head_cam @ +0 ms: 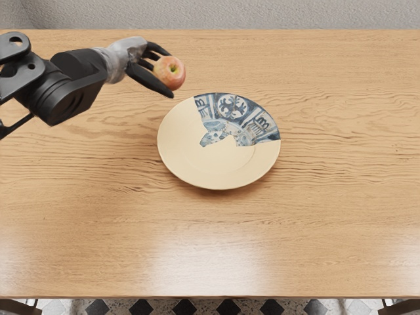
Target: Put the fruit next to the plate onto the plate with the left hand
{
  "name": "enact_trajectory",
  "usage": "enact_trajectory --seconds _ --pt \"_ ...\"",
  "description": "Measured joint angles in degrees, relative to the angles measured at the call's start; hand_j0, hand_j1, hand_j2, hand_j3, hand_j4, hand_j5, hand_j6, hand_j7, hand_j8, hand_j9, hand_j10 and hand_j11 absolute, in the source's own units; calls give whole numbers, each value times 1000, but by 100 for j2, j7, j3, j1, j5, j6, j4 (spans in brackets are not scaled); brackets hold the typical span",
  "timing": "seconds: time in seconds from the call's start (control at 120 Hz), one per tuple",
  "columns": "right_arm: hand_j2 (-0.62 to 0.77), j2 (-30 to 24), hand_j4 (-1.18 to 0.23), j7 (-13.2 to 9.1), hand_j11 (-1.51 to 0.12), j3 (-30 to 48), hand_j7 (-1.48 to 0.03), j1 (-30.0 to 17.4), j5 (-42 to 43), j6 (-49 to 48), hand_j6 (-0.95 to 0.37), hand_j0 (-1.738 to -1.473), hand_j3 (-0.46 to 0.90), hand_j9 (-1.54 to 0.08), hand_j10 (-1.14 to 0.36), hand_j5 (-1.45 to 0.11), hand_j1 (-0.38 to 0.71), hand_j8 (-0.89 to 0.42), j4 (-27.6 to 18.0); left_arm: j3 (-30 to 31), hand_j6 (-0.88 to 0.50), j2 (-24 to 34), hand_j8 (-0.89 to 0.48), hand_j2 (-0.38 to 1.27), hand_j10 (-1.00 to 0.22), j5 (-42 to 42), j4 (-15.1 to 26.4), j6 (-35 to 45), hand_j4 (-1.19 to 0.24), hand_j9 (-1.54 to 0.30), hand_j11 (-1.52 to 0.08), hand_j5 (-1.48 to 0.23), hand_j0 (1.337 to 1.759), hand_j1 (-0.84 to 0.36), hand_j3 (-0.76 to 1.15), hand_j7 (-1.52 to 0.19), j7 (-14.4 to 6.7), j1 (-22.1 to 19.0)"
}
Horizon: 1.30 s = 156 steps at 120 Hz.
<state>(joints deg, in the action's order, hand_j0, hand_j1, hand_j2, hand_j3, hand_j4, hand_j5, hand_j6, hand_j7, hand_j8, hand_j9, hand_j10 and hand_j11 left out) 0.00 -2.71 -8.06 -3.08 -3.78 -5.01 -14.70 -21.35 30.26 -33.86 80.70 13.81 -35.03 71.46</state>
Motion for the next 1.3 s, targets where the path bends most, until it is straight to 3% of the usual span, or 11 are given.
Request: enact_trajectory --seconds 0.242,0.5,0.792,1.017,1.3 --pt "-3 0 -13 0 -17 -2 -17 0 0 0 -13 -1658 0 -17 -13 -17 -333 -13 2 -194 -423 -389 -535 258 -514 537 0 -122 -514 -670 -669 -666 1658 -211 0 -670 2 -32" --pt "-3 0 -13 5 -17 -3 -17 -1 0 0 -13 -1658 0 -17 -13 -17 -333 -13 2 -207 -433 -390 -514 181 -511 649 -12 -164 -481 -662 -661 -665 1658 -230 0 -663 1 -709" --pt "-3 0 -13 7 -17 -3 -17 0 0 0 -13 -1658 0 -17 -13 -17 -333 -13 2 -196 -440 -372 -507 157 -506 658 -83 -168 -483 -651 -650 -657 1658 -243 0 -653 0 -1011" --pt "-3 0 -13 7 -17 -3 -17 0 0 0 -13 -1658 0 -17 -13 -17 -333 -13 -6 -199 -161 -338 -183 55 -183 602 -97 -163 -175 -235 -235 -237 1658 135 0 -236 3 -987" --pt "-3 0 -13 7 -17 -3 -17 0 0 0 -13 -1658 0 -17 -13 -17 -333 -13 -14 -269 -41 -201 -47 14 -46 654 -98 -185 -44 -59 -59 -59 1658 296 0 -59 3 -910"
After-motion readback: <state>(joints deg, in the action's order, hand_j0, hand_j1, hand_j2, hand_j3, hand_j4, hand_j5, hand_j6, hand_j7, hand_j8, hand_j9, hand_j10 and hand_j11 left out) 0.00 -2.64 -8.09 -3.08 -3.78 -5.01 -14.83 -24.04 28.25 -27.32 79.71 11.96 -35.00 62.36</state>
